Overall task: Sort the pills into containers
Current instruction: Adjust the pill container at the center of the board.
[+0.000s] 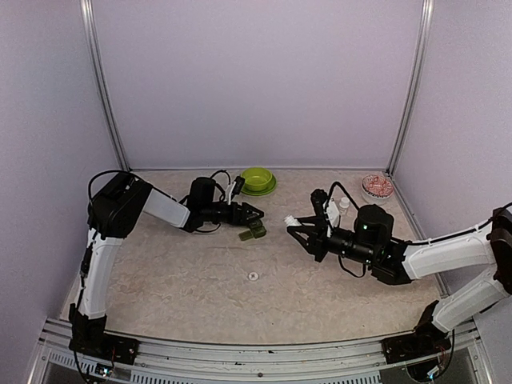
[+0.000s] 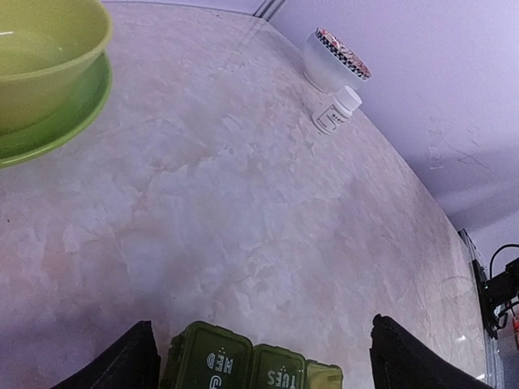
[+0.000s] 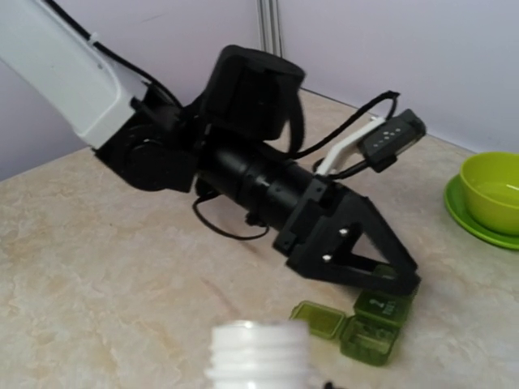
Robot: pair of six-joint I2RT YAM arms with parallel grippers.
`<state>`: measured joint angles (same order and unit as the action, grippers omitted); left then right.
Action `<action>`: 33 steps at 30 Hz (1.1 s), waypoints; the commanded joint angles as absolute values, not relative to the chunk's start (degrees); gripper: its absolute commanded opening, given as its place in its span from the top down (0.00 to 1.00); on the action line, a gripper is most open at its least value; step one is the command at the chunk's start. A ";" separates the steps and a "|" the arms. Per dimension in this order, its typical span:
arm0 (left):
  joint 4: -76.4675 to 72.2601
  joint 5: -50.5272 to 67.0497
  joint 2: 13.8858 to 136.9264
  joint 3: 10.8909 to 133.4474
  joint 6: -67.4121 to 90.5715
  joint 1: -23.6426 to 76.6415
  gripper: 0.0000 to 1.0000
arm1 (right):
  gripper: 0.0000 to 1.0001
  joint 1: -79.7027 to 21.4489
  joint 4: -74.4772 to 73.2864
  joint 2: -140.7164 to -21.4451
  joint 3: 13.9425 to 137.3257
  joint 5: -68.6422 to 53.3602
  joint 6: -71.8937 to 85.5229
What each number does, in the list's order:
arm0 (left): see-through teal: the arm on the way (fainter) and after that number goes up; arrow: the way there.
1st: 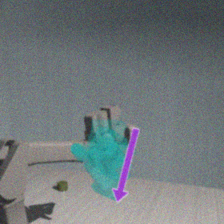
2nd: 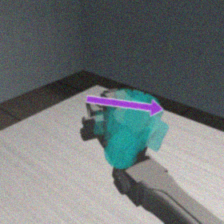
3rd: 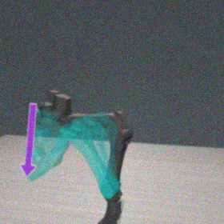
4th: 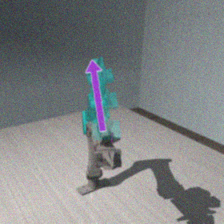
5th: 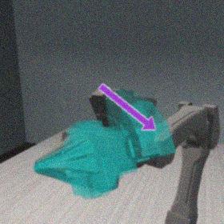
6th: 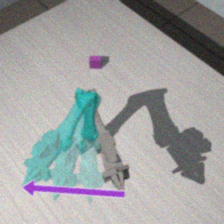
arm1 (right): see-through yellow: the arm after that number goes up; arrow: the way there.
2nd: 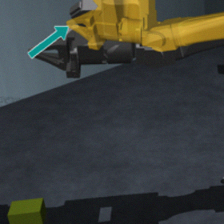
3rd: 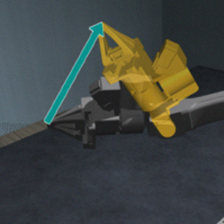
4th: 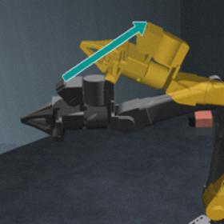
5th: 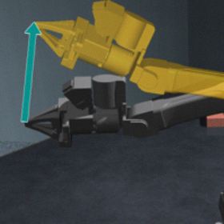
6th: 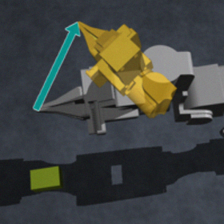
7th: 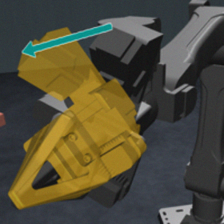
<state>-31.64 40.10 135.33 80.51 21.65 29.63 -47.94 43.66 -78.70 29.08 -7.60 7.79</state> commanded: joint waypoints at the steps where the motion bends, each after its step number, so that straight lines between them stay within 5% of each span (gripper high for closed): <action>1: -33.75 41.41 134.78 75.42 23.99 31.24 0.14 | 0.89 -47.64 42.63 -76.36 27.96 -6.30 8.00; 21: -44.17 37.50 132.36 65.64 30.86 36.52 0.17 | 0.89 -47.63 44.63 -77.20 23.37 -3.94 7.91; 33: -41.21 36.47 127.47 65.31 28.17 33.81 0.07 | 0.89 -47.25 46.85 -88.15 28.19 -4.65 5.47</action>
